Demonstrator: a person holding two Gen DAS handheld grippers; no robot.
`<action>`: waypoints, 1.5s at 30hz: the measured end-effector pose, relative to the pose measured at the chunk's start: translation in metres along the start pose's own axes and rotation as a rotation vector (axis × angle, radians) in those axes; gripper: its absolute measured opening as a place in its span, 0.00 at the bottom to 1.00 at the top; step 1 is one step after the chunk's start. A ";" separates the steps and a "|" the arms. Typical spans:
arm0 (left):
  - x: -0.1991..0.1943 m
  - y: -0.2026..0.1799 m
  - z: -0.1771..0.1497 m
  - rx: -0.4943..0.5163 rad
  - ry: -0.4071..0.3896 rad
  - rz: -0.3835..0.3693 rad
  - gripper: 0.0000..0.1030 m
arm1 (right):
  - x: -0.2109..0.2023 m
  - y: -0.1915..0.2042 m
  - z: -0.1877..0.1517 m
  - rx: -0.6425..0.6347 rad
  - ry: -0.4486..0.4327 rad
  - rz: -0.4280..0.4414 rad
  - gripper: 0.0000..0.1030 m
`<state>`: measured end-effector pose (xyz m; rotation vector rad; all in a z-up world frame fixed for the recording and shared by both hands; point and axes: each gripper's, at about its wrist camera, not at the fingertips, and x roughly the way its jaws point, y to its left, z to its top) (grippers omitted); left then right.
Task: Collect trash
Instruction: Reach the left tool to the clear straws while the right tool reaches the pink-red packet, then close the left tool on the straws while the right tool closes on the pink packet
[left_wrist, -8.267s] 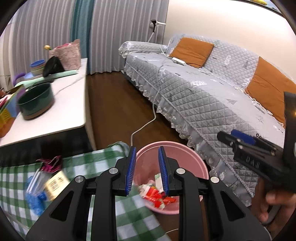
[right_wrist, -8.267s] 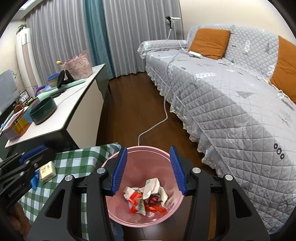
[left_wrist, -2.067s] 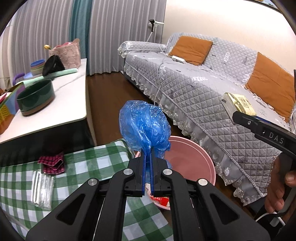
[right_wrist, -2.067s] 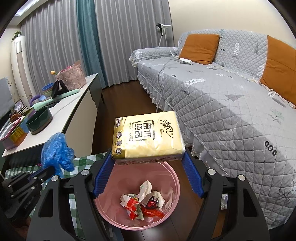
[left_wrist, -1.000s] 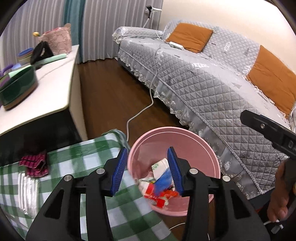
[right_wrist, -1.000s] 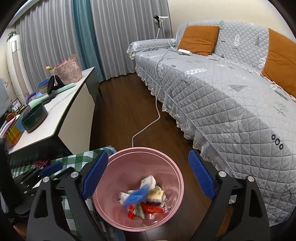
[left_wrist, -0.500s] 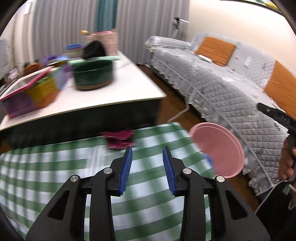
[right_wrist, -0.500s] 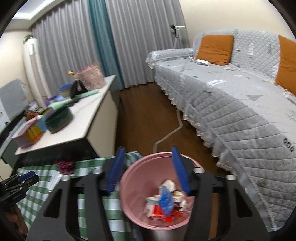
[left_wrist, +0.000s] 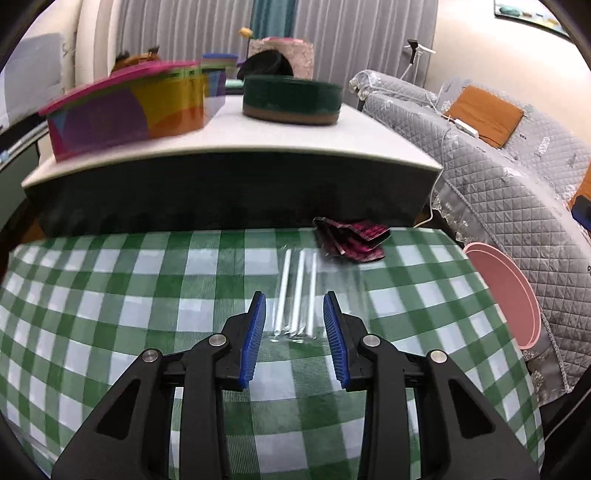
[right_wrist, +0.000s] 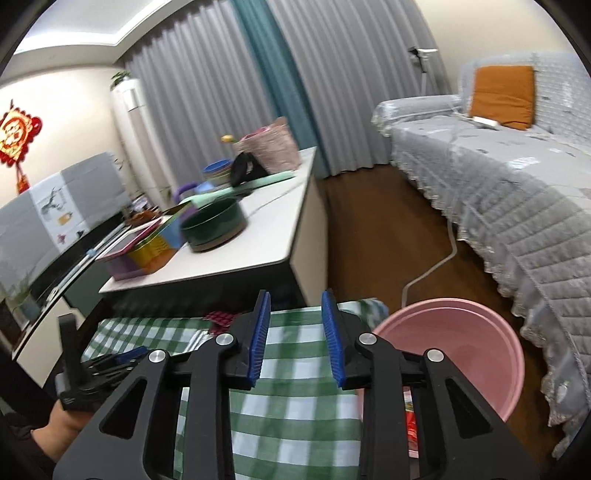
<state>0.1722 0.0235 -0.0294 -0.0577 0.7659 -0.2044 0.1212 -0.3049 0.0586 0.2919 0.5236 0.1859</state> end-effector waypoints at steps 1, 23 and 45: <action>0.005 0.003 0.000 -0.013 0.006 -0.008 0.31 | 0.006 0.005 0.000 -0.007 0.012 0.013 0.28; 0.037 0.022 -0.006 -0.077 0.079 -0.071 0.31 | 0.213 0.046 -0.025 0.073 0.349 0.144 0.40; 0.049 0.002 -0.010 -0.002 0.148 -0.060 0.06 | 0.202 0.058 -0.030 -0.010 0.386 0.187 0.10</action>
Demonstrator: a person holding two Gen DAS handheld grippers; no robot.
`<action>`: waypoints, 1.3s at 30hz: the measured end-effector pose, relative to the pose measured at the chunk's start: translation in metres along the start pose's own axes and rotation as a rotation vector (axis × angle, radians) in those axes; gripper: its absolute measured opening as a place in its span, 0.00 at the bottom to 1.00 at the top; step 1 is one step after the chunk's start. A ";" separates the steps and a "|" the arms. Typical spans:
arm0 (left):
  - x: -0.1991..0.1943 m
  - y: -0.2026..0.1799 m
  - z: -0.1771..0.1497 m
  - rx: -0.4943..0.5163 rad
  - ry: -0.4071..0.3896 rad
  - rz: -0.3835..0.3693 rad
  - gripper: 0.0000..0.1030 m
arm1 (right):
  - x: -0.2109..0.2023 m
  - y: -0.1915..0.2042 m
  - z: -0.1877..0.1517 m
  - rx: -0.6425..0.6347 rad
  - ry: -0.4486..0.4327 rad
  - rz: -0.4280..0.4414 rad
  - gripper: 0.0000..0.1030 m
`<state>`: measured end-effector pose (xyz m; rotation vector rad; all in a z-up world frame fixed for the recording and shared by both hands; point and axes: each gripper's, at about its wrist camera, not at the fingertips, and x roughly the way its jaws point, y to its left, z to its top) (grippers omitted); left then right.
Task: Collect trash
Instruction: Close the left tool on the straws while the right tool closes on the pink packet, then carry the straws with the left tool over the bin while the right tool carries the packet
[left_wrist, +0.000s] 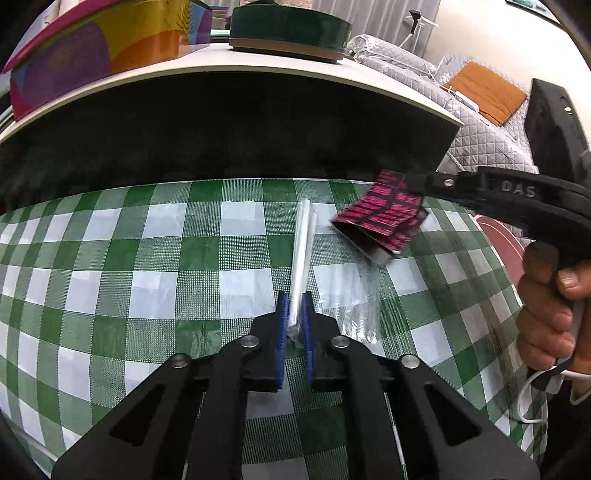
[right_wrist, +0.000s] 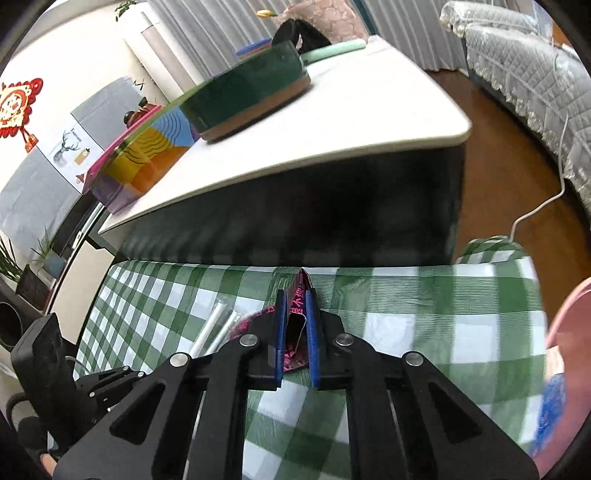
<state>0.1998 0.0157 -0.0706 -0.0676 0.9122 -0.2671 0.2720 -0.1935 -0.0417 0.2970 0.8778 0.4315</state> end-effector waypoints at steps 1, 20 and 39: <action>-0.001 0.000 0.000 0.001 -0.001 0.000 0.05 | -0.006 0.000 -0.001 -0.006 -0.005 -0.007 0.09; -0.055 -0.021 -0.007 0.032 -0.082 0.024 0.05 | -0.142 0.021 -0.027 -0.187 -0.149 -0.201 0.09; -0.100 -0.058 -0.039 0.047 -0.140 0.035 0.05 | -0.231 0.021 -0.078 -0.243 -0.296 -0.322 0.09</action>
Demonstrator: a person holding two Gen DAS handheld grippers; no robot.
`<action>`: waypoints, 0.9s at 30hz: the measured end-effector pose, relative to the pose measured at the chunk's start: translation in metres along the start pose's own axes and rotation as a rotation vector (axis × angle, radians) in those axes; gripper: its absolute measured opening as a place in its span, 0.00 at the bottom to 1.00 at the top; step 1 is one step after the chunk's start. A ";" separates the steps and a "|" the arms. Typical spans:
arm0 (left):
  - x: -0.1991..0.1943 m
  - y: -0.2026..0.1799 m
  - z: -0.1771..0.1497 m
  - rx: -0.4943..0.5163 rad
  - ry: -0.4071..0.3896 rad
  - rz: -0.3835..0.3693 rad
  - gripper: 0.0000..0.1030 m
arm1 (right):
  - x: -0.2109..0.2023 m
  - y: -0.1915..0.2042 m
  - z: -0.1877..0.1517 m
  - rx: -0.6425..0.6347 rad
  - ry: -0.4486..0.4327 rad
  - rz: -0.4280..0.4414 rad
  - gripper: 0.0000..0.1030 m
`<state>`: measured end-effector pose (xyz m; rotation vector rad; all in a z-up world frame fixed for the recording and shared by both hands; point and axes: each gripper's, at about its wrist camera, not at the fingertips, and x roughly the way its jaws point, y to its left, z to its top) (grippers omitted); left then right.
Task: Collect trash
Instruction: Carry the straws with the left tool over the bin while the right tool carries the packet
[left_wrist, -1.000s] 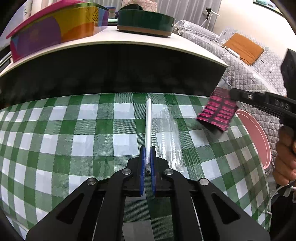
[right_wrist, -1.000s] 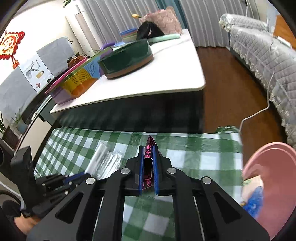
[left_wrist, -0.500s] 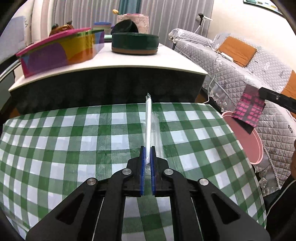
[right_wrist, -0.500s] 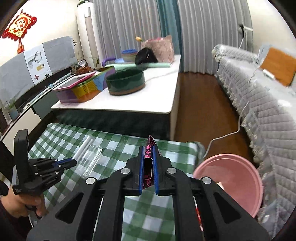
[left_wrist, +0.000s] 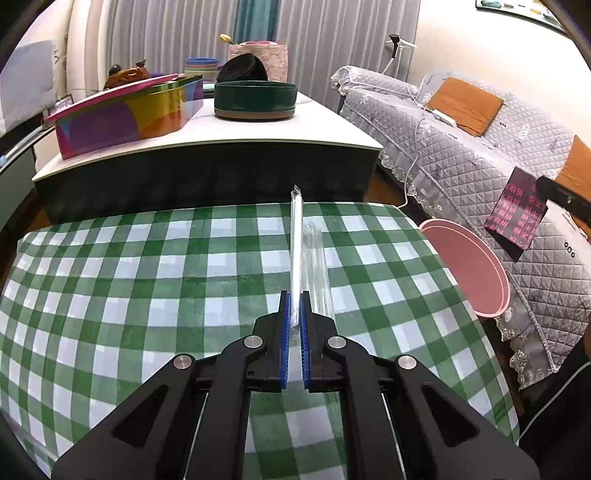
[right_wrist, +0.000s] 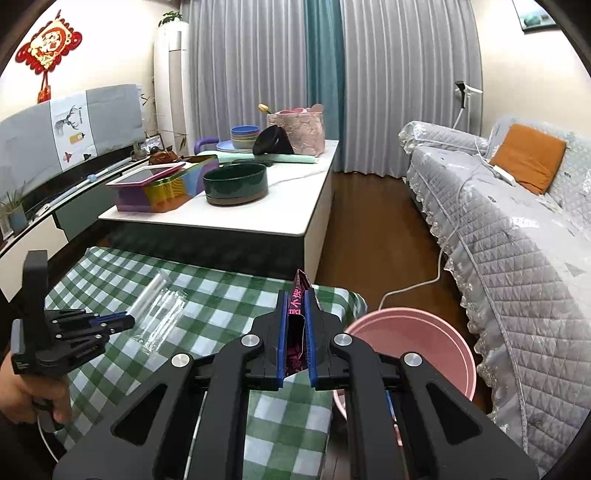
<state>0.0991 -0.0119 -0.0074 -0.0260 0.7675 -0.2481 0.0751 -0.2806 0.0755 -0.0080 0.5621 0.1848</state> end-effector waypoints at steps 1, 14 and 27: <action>-0.001 -0.002 -0.001 -0.001 -0.001 0.000 0.05 | -0.001 -0.001 -0.002 0.000 -0.002 -0.004 0.09; -0.015 -0.038 -0.003 0.025 -0.022 -0.040 0.05 | -0.016 -0.035 -0.008 0.027 -0.033 -0.104 0.09; -0.015 -0.068 0.033 0.045 -0.041 -0.075 0.05 | -0.020 -0.084 -0.001 0.112 -0.056 -0.193 0.09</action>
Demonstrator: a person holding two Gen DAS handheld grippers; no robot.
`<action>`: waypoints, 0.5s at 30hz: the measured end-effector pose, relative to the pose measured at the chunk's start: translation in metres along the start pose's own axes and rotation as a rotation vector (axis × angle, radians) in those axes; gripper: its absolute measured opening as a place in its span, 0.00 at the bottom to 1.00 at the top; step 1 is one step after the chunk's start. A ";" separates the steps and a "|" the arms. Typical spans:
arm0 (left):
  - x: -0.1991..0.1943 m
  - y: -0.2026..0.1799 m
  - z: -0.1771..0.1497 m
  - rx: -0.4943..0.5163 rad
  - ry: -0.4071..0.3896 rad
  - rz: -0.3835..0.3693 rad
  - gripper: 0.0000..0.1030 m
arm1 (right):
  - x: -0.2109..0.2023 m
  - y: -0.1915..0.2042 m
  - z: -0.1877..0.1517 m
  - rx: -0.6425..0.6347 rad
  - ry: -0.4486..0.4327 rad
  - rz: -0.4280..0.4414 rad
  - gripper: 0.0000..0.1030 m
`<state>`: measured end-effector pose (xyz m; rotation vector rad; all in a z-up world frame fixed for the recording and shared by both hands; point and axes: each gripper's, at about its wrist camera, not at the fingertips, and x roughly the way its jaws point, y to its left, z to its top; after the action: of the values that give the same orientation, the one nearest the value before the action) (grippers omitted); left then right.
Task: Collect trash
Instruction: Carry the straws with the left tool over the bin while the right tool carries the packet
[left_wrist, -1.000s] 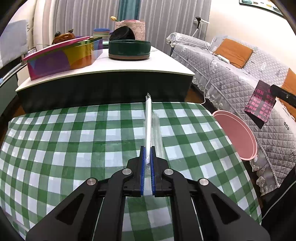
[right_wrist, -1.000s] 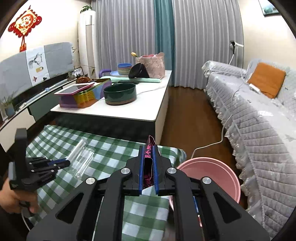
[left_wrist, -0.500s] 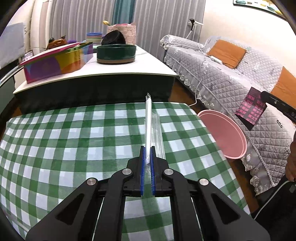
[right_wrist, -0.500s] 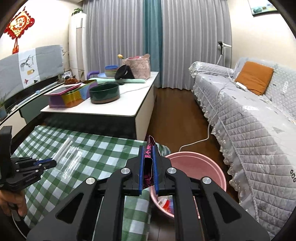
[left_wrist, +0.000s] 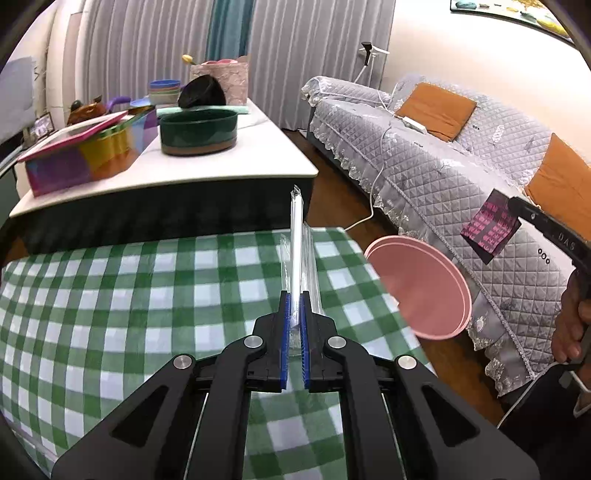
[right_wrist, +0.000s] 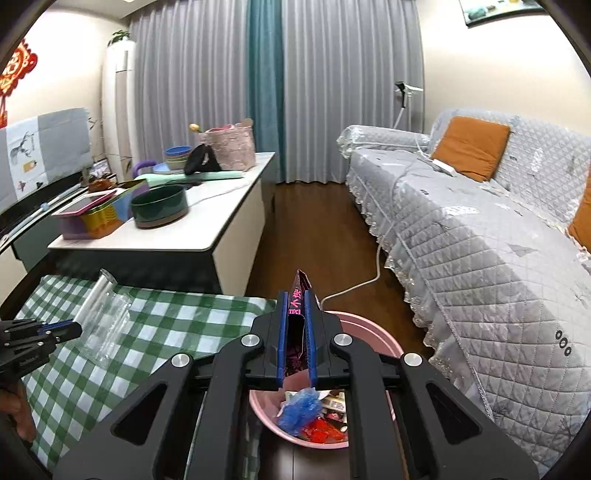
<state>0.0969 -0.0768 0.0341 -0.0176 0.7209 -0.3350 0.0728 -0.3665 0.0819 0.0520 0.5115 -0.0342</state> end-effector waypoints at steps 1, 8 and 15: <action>0.001 -0.003 0.003 0.002 -0.002 -0.002 0.05 | 0.001 -0.005 0.001 0.012 -0.001 -0.006 0.09; 0.009 -0.030 0.028 0.034 -0.016 -0.025 0.05 | 0.002 -0.028 0.006 0.057 -0.015 -0.051 0.09; 0.020 -0.056 0.046 0.065 -0.020 -0.047 0.05 | 0.006 -0.039 0.010 0.075 -0.022 -0.076 0.09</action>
<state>0.1247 -0.1411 0.0631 0.0236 0.6902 -0.4024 0.0813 -0.4065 0.0860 0.1056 0.4897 -0.1281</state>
